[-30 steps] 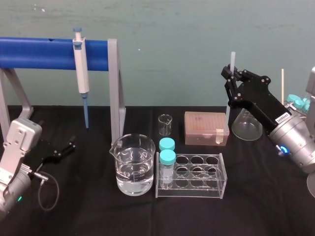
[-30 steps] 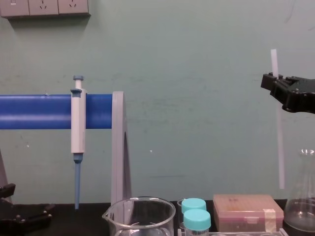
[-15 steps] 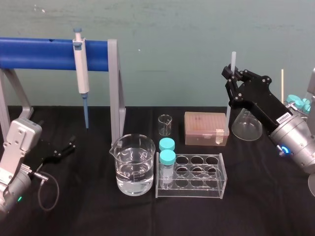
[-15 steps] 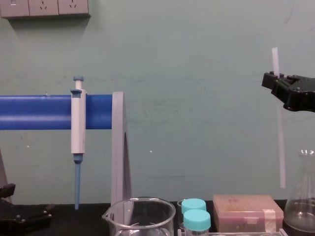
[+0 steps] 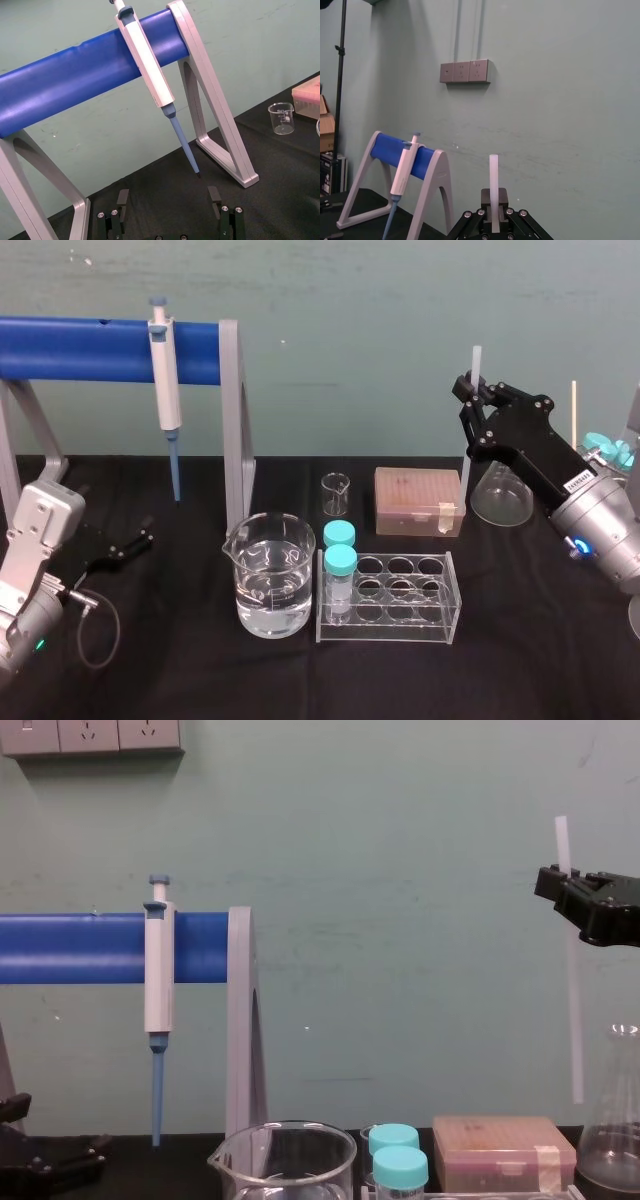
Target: Pick up the stirring rod with one hand, then place it down.
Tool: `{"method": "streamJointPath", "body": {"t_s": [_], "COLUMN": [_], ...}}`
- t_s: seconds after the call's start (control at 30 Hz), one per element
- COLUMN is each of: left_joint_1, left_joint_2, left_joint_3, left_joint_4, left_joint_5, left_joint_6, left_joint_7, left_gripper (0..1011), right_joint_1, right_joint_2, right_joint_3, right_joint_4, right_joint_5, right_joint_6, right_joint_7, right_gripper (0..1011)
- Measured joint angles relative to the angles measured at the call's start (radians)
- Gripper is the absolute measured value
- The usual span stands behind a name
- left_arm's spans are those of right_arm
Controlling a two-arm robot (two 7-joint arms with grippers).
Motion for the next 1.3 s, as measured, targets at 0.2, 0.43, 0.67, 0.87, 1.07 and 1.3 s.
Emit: {"method": "streamJointPath", "body": {"t_s": [0.2,0.43,0.67,0.87,1.07,1.3], "left_joint_1": [0.0,0.0,0.0,0.0,0.0,0.0], "left_joint_2": [0.0,0.0,0.0,0.0,0.0,0.0], "left_joint_3": [0.0,0.0,0.0,0.0,0.0,0.0], "left_joint_4": [0.0,0.0,0.0,0.0,0.0,0.0], "left_joint_5": [0.0,0.0,0.0,0.0,0.0,0.0], "left_joint_6": [0.0,0.0,0.0,0.0,0.0,0.0], "left_joint_7": [0.0,0.0,0.0,0.0,0.0,0.0], "left_gripper": [1000,1000,1000,1000,1000,1000], "right_joint_1": [0.0,-0.001,0.005,0.024,0.054,0.065], "right_joint_2": [0.001,0.0,-0.001,-0.008,-0.026,-0.025], "right_joint_3": [0.0,-0.002,-0.018,-0.053,-0.104,-0.143], "right_joint_4": [0.0,0.0,0.016,0.041,0.077,0.112], "right_joint_5": [0.0,-0.001,0.005,0.051,0.098,0.103], "right_joint_6": [0.001,0.002,0.003,-0.002,-0.026,-0.026], "right_joint_7": [0.0,0.0,0.021,0.087,0.159,0.169], "right_gripper": [72,72,72,72,72,72]}}
